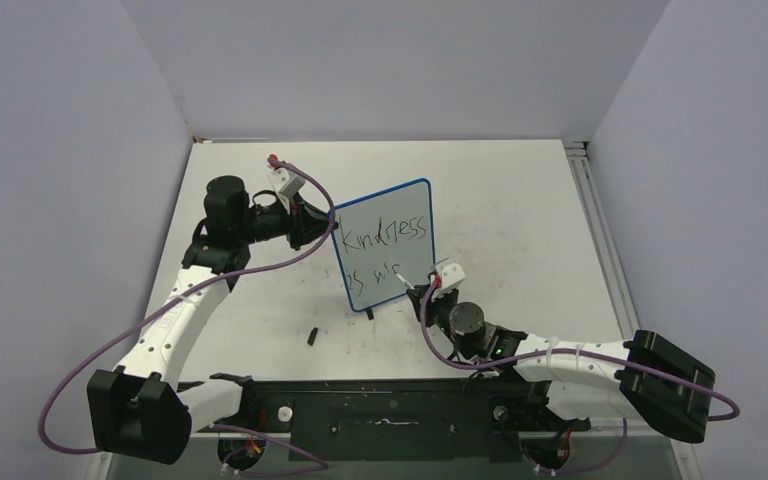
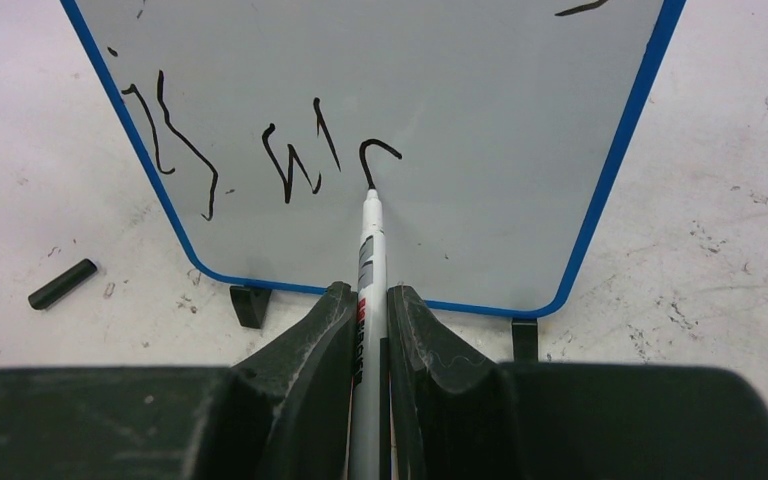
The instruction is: Write a sentence on the whiteboard
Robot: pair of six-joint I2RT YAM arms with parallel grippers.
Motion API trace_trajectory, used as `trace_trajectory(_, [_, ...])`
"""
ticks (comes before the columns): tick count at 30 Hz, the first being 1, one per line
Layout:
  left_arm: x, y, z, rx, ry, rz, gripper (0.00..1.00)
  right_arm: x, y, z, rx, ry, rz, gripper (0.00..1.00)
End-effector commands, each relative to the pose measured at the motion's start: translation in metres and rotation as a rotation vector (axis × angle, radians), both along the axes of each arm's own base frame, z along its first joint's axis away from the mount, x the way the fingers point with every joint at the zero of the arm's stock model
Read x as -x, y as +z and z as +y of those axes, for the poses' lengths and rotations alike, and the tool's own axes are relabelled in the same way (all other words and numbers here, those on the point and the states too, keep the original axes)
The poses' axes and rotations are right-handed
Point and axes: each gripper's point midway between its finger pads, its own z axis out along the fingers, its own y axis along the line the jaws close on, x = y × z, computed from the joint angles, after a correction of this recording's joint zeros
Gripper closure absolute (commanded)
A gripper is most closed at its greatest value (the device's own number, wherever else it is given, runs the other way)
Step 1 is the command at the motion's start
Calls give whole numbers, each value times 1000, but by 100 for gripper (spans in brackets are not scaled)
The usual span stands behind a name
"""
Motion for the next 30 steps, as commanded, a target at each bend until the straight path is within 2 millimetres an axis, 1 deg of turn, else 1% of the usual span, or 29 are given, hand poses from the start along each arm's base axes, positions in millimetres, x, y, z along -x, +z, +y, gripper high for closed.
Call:
trace_trajectory(1, [7,-17,-1,-29,-31,60,100,0,0,-1,-20,-19,6,95])
trace_trajectory(6, [7,-17,-2,-29,-32,62,100,-4,7,-5,-23,-51,-9,95])
trace_trajectory(16, [7,-17,-2,-29,-32,62,100,-15,47,-2,-61,-69,-105,95])
trace_trajectory(21, [8,-17,-2,-28,-34,62,100,-16,58,1,-74,-65,-128,95])
trace_trajectory(23, [8,-17,-2,-28,-35,62,100,-17,57,2,-72,-65,-129,95])
trace_trajectory(30, [8,-16,-2,-28,-34,58,100,-14,35,1,-41,-59,-81,95])
